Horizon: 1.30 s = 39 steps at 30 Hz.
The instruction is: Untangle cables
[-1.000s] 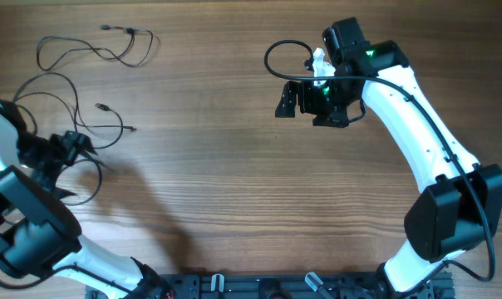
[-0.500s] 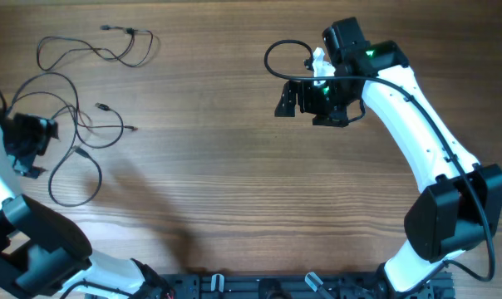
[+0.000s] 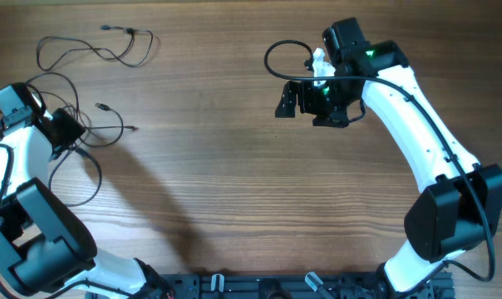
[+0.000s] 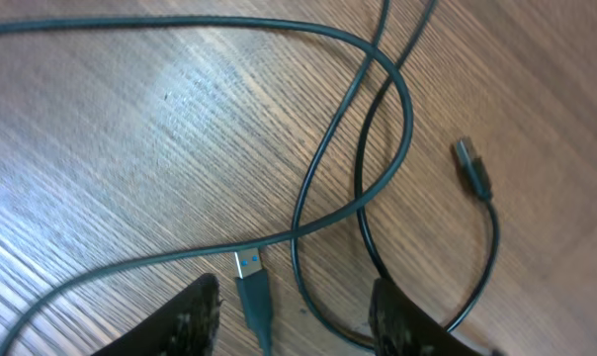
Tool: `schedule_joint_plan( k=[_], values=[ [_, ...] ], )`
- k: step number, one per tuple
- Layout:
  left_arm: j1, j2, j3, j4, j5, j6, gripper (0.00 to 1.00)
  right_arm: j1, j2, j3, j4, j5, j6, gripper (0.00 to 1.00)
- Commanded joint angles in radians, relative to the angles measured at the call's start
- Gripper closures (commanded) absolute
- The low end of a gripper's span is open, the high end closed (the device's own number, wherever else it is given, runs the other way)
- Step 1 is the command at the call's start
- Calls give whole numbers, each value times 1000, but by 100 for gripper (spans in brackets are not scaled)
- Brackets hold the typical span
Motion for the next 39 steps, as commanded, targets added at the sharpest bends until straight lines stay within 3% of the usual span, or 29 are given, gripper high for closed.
schedule_joint_plan(
  k=[1,4,8,11,12,16,23,28,30,33,37,39],
  values=[
    [-1,20,-11,-4,-10,202,50,5,9,-2,1,-8,5,0],
    [2,66,-11,-11,-10,293,45,5,9,-2,-9,-8,4,0],
    [6,110,-11,42,-10,337,45,5,9,-2,-11,19,4,0],
    [6,111,-11,132,-7,351,66,5,8,-2,-6,34,7,0],
    [6,114,-11,145,19,351,67,5,8,-2,-1,34,7,0],
    [6,152,-11,160,77,352,68,5,9,-2,6,33,16,0],
    [6,175,-11,162,115,401,59,5,9,-2,14,33,34,0],
    [6,175,-11,200,114,400,78,5,9,-2,6,33,33,0],
    [6,175,-11,202,114,400,96,5,9,-2,-3,33,33,0],
    [6,171,-11,182,114,391,96,5,9,-2,-6,33,32,0],
    [6,93,-10,165,122,251,96,5,9,-2,1,33,31,0],
    [6,-10,-9,168,122,61,96,5,9,-2,7,33,31,1]
  ],
)
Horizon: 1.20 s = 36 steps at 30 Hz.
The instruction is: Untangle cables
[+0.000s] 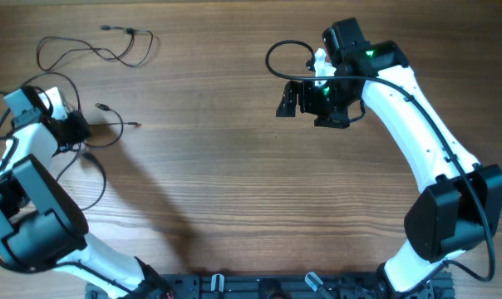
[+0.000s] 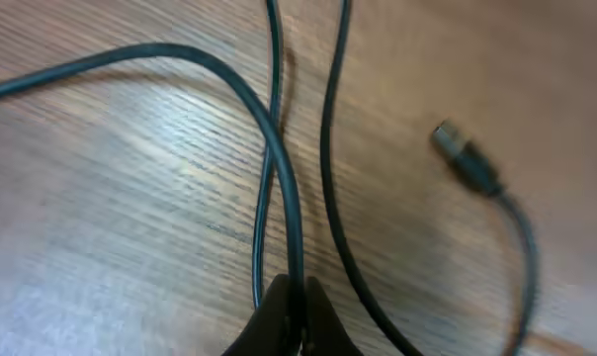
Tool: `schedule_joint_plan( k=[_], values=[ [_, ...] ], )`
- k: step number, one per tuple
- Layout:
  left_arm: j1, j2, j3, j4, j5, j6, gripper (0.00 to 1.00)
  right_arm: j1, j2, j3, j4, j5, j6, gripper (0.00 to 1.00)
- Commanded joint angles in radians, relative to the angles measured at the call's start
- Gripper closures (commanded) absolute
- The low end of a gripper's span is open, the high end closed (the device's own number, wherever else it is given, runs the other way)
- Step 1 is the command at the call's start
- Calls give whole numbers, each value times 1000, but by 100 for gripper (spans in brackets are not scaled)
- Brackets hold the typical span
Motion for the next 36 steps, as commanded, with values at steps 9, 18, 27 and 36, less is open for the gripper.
schedule_joint_plan(
  k=[9,18,27,36],
  values=[
    [5,-383,-4,-367,-51,-613,96,5,8,-2,27,14,3,0],
    [94,-360,-77,-518,-342,-767,96,5,9,-2,20,14,3,0],
    [161,-359,-155,-367,-100,-763,95,5,9,-2,20,14,4,0],
    [160,-320,-155,-396,-113,-762,18,5,9,-2,21,14,4,0]
  ],
)
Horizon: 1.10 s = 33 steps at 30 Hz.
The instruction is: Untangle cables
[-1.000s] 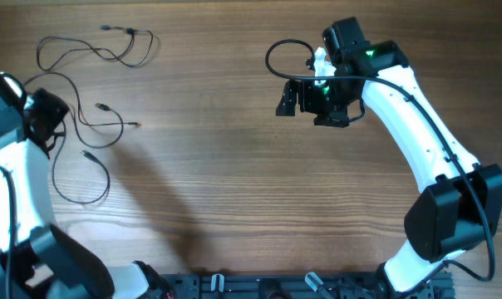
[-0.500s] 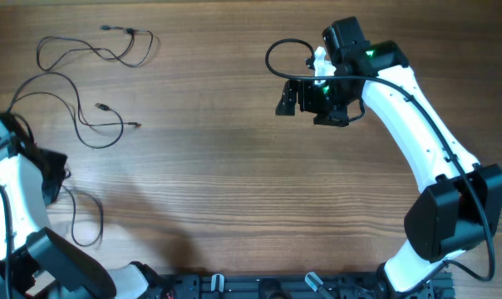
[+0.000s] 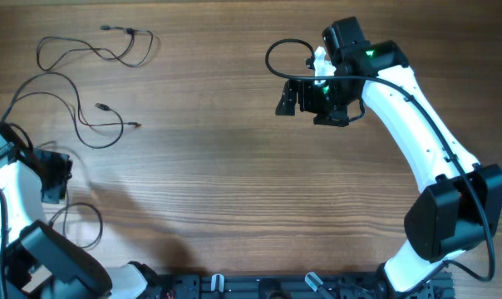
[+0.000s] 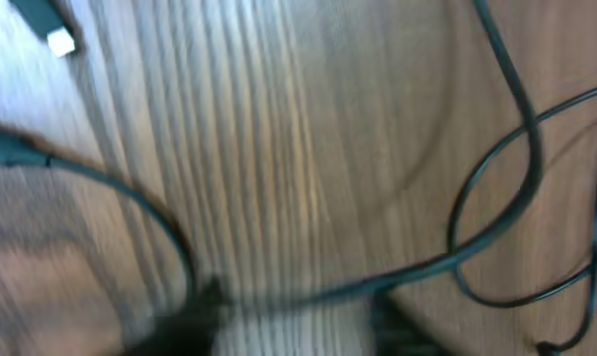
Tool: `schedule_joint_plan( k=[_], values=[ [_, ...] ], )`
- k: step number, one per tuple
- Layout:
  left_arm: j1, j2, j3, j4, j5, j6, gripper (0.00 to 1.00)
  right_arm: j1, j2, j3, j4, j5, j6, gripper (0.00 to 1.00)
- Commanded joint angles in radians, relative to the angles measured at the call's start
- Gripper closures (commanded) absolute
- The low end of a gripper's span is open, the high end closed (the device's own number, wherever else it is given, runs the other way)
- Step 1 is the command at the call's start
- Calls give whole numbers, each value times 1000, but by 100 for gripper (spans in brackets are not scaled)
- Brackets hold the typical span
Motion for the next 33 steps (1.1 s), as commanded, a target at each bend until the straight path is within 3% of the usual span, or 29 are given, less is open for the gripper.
schedule_joint_plan(
  k=[1,2,3,6,9,10,11,13,16,18,19,26,33],
  values=[
    [3,18,-5,-8,8,-1,9,5,9,-2,2,13,4,0],
    [3,18,-5,-6,8,-1,2,5,9,-2,2,13,4,0],
    [3,18,-5,0,9,-1,2,5,9,-2,2,13,4,0],
    [3,6,13,32,61,110,3,5,8,-2,0,13,4,0],
    [3,-41,42,12,61,131,9,5,9,-2,3,13,7,0],
    [3,-50,42,10,61,131,12,5,8,-2,5,13,7,0],
    [2,-48,42,5,61,131,25,5,9,-2,8,13,7,0],
    [-13,-29,31,-2,61,135,33,5,9,-2,20,9,13,0],
    [-55,-2,-6,-13,60,134,26,5,8,-2,21,9,31,0],
    [-70,0,-27,-40,57,127,33,5,9,-2,20,9,30,0],
    [-68,0,-37,-39,44,98,31,5,9,-2,20,10,30,0],
    [79,-1,-37,-54,63,-117,27,5,9,-2,21,10,4,0],
    [144,-1,-120,3,115,-166,24,5,9,-2,32,10,7,0]
  ],
)
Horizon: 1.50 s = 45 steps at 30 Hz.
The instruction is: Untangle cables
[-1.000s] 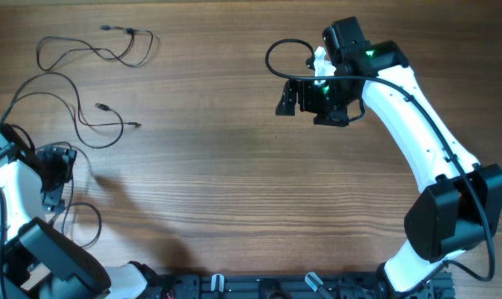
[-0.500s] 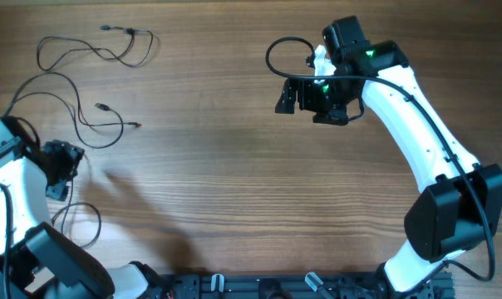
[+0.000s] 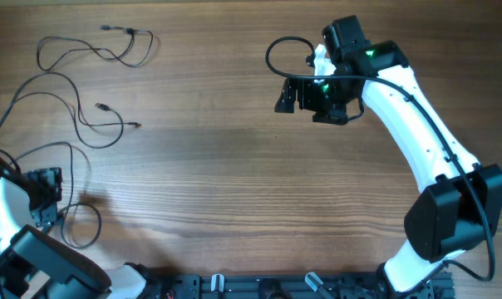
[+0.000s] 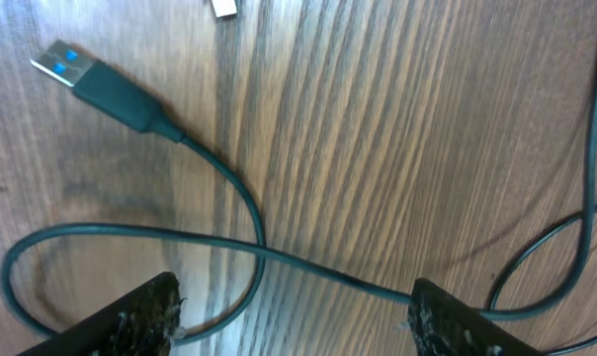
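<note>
A dark green cable (image 4: 308, 269) with a blue-tipped USB plug (image 4: 91, 77) lies curled on the wooden table. It runs between the fingers of my left gripper (image 4: 294, 331), which is open just above it. Overhead, that gripper (image 3: 45, 198) is at the near left edge, and the cable (image 3: 71, 158) loops around it. Two thin black cables lie apart at the far left, one (image 3: 93, 46) at the back and one (image 3: 85, 124) nearer. My right gripper (image 3: 294, 96) hangs over the far middle of the table with its fingers apart and nothing seen between them.
A black loop of wire (image 3: 272, 58) curls out by the right wrist. A small white piece (image 4: 222, 8) shows at the top edge of the left wrist view. The table's left edge is close to my left arm.
My left gripper has shifted a little nearer along the left edge. The wrist view, blurred before, now shows the jaws wide open with the cable and its USB plug lying flat on the table.
My left gripper first stood open over crossed cables at the far left. Then it was shut on the dark cable there. Later it was at the near left with that cable, away from the thin ones. Now it is open and the cable lies loose. The right arm stayed put.
</note>
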Tool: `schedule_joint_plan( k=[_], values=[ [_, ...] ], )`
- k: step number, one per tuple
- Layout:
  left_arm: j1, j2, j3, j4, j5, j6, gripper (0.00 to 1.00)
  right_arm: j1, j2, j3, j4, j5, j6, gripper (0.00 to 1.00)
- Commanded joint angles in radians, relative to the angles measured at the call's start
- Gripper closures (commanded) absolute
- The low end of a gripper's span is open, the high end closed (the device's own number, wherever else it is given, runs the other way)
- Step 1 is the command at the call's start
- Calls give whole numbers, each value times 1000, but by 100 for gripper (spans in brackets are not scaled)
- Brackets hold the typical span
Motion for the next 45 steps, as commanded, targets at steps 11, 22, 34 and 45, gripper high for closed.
schedule_joint_plan(
  k=[11,22,34,45],
  values=[
    [-2,21,-166,211,-92,-136,31,5,9,-2,-10,10,-11,0],
    [-2,158,-166,334,-95,-14,77,5,9,-2,-13,10,-5,0],
    [-112,156,-163,410,-31,140,96,5,8,-2,-10,9,15,0],
    [-133,48,-31,236,-23,215,27,5,9,-2,-17,9,14,0]
  ],
)
